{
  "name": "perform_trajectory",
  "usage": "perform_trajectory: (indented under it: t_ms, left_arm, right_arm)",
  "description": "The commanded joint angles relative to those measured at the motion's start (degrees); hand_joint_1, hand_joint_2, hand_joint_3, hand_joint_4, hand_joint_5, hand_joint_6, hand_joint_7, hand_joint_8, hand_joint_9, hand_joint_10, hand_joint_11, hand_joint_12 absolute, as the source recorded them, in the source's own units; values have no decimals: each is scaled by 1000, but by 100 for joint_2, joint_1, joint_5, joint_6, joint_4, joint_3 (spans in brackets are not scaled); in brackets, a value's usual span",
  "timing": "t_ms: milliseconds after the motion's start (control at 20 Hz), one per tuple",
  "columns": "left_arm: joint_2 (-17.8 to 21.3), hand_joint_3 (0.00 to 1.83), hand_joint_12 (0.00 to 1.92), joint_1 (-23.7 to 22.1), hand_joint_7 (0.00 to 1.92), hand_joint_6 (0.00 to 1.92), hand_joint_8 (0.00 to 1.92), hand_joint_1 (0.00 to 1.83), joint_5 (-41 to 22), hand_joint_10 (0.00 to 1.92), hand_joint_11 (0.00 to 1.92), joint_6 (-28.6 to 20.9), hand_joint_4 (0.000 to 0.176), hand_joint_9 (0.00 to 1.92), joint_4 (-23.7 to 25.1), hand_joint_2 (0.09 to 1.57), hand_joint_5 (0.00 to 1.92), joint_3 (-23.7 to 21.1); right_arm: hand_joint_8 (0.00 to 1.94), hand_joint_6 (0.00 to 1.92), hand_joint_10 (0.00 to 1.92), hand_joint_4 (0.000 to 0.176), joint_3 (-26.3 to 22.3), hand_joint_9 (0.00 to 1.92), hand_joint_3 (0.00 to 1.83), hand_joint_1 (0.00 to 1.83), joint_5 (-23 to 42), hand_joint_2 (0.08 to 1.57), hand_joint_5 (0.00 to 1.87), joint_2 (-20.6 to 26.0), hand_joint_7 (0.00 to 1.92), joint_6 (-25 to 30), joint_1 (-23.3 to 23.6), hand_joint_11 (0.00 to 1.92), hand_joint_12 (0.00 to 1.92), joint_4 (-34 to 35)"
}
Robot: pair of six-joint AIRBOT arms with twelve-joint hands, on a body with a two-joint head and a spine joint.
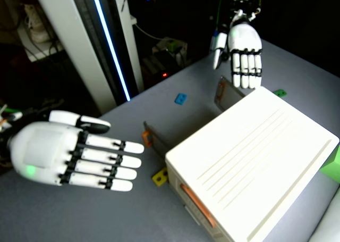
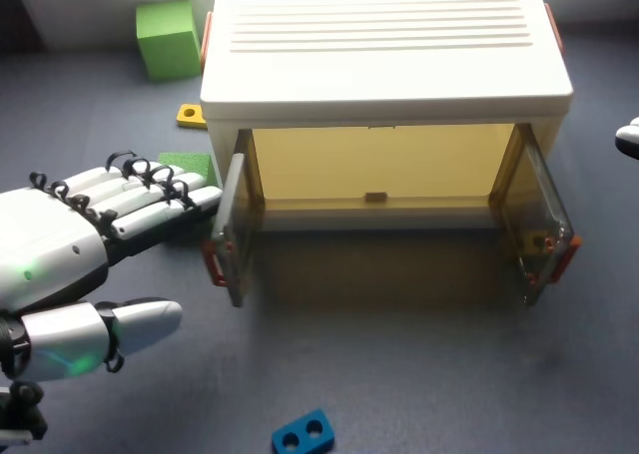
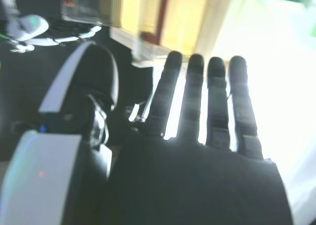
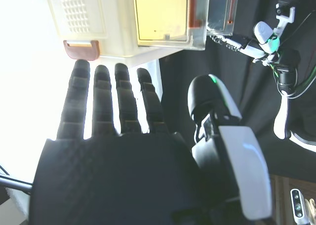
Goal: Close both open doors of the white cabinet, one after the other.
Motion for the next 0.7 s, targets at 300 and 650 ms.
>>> perform_trajectory:
  t_ms: [300,650]
  left_arm:
    - [-98,2,163,-171,0,1,0,86,-523,0,0,-103,0,1,69,1459,41,92]
    - [-265,0,126,-422,27,1,3,92,-467,4,0,-158,0,34,271,1459,67,172]
  right_arm:
    - [3,4,2,18,45,35,0,75,637,1451,107,-26,84,45,42,72,3,208]
    - [6,3,3,8,66,40,3,125,625,1465,115,-39,103,53,41,73,3,208]
